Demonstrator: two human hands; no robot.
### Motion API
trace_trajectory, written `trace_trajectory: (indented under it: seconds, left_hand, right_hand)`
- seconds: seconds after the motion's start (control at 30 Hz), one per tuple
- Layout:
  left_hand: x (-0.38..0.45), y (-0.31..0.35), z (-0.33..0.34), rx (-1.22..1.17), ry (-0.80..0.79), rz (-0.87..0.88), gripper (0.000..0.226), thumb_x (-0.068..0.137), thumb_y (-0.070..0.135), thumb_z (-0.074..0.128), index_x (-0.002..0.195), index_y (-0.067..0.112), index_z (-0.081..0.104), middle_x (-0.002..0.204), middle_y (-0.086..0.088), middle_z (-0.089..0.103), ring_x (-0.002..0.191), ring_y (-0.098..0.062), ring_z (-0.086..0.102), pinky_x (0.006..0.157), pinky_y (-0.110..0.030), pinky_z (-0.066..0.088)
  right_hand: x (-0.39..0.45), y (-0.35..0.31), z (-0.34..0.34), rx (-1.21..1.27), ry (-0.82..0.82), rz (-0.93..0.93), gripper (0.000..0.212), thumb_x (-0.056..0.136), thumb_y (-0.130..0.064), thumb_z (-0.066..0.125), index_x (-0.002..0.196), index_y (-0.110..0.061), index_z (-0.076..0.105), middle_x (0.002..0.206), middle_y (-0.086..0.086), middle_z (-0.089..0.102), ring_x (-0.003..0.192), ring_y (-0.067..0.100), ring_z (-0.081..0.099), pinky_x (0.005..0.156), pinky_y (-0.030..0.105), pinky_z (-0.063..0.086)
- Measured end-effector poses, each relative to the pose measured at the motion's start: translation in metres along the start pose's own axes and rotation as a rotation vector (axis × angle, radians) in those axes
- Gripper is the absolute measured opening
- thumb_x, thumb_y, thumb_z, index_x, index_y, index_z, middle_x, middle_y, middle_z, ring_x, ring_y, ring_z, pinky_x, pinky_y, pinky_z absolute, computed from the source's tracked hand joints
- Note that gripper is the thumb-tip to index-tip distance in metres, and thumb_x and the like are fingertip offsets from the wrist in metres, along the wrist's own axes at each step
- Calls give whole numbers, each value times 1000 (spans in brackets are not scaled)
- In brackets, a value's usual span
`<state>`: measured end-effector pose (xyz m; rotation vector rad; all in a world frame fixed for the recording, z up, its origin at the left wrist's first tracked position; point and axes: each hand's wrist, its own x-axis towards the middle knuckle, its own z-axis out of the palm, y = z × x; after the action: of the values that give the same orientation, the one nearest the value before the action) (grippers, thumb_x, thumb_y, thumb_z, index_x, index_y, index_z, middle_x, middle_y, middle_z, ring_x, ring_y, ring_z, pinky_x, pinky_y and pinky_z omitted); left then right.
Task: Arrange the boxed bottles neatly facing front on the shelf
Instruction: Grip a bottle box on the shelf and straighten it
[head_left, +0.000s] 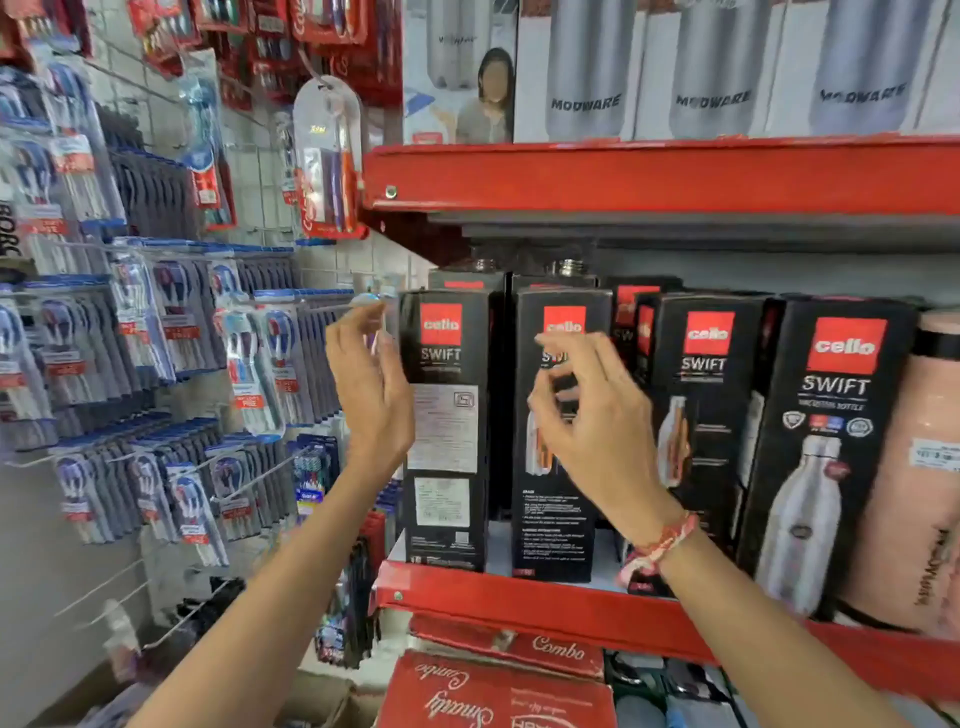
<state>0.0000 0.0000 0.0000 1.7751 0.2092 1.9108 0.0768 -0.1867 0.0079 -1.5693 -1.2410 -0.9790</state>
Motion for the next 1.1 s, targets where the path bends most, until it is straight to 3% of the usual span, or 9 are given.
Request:
trace_trajectory:
  seconds: [0.13, 0.23, 0.33, 0.4, 0.53, 0.67, 0.83, 0.97, 1.1]
  left_hand:
    - [-13, -25, -7, -128, -264, -450, 32, 102, 26, 37, 128, 10, 46, 122, -2, 55, 114, -18, 53, 90, -25, 42]
    - [-27, -47, -9, -286, -558, -755, 45, 99, 47, 30, 127, 21, 54, 116, 6, 62, 111, -12, 55, 78, -18, 44]
    - [-31, -55, -14, -377, -715, -870, 61, 77, 75, 30, 110, 36, 64, 107, 13, 70, 108, -10, 62, 95, -35, 45]
    - [-27, -53, -19, -364, -755, -821, 65, 73, 77, 34, 120, 38, 59, 114, 8, 70, 110, -14, 63, 96, -37, 46]
    - [-4, -39, -40, -430, -761, -681, 41, 80, 58, 50, 119, 44, 50, 111, 5, 71, 107, -16, 65, 88, -38, 53]
    - [5, -28, -63, -500, -818, -481, 45, 83, 18, 64, 125, 18, 48, 94, -6, 73, 86, -20, 71, 69, -28, 58]
    - [-3, -34, -55, -462, -737, -366, 51, 82, 13, 70, 128, 22, 50, 102, -3, 75, 94, -24, 72, 83, -38, 58]
    - [-15, -43, -37, -440, -670, -391, 66, 83, 14, 71, 140, 25, 41, 117, 0, 70, 106, -16, 67, 82, -25, 55]
    - [-29, -47, -30, -367, -636, -402, 79, 82, 19, 72, 147, 32, 30, 121, 9, 69, 110, -8, 65, 82, -22, 55]
  right_hand:
    - [-37, -15, 44, -14, -195, 203, 53, 89, -29, 54, 139, -15, 43, 136, 11, 51, 115, 26, 60, 89, 42, 53]
    - [-64, -29, 69, -65, -377, 313, 84, 91, -40, 55, 154, -16, 6, 157, 7, 26, 129, 26, 50, 98, 37, 46]
    - [-73, -42, 90, -2, -479, 446, 113, 87, -48, 60, 140, -24, -36, 156, 8, 21, 120, 30, 57, 94, 39, 46]
    - [-66, -45, 100, 5, -434, 504, 125, 81, -53, 66, 133, -22, -44, 151, 10, 25, 123, 30, 54, 95, 37, 45]
    - [-44, -47, 102, 69, -353, 530, 139, 69, -60, 73, 139, -18, -40, 154, 9, 19, 138, 28, 36, 107, 37, 39]
    - [-26, -40, 93, 135, -432, 507, 137, 69, -53, 78, 145, -16, -31, 158, 5, 11, 145, 26, 19, 116, 37, 26]
    - [-15, -28, 94, 186, -490, 538, 127, 69, -39, 83, 153, -21, -11, 155, 2, 36, 137, 17, 40, 103, 25, 39]
    - [-20, -25, 96, 172, -431, 542, 114, 76, -21, 79, 154, -25, -4, 136, -3, 58, 122, 16, 56, 73, -2, 37]
    - [-33, -20, 102, 185, -399, 588, 110, 77, -20, 78, 153, -30, -1, 130, -3, 62, 120, 17, 58, 88, 22, 44]
